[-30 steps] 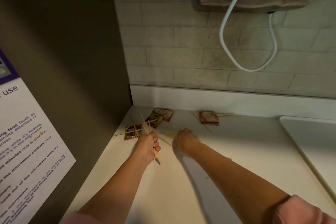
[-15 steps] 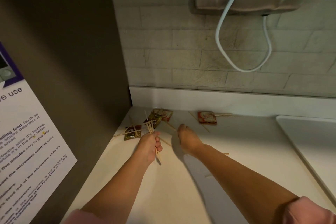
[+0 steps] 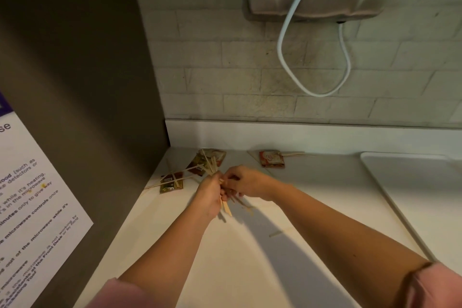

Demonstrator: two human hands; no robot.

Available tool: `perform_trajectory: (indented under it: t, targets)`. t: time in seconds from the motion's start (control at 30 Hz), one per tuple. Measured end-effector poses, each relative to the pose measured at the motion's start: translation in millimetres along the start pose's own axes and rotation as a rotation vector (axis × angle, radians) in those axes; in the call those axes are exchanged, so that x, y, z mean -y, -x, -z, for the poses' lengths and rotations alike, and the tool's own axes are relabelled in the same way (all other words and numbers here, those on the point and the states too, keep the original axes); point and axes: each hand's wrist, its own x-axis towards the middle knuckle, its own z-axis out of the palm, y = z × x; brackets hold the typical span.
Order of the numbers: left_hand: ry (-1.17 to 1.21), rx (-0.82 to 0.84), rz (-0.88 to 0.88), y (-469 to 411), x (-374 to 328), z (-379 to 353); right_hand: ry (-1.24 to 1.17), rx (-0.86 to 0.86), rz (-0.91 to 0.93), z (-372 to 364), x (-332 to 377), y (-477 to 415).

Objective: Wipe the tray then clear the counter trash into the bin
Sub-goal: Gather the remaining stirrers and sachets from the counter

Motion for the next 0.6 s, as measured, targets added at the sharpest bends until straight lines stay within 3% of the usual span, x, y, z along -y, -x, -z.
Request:
perform_trajectory:
  t: [0.1,0.23,0.43,0.6]
  targets:
    - [0.022,-0.045,0.022,-5,1,7,0.053,0.045,0.001,20,-9,11]
    - [0.044,-0.042,0.044,-5,0,10,0.371,0.053,-0.062,34,-45,22]
    - [0.152,-0.022,0.116,0,-3,2,0.51,-0.033,-0.086,19,-82,36]
    - [0.219,-0.02,0.153,7,-4,-1,0.65,0.049,-0.135,9,-85,42]
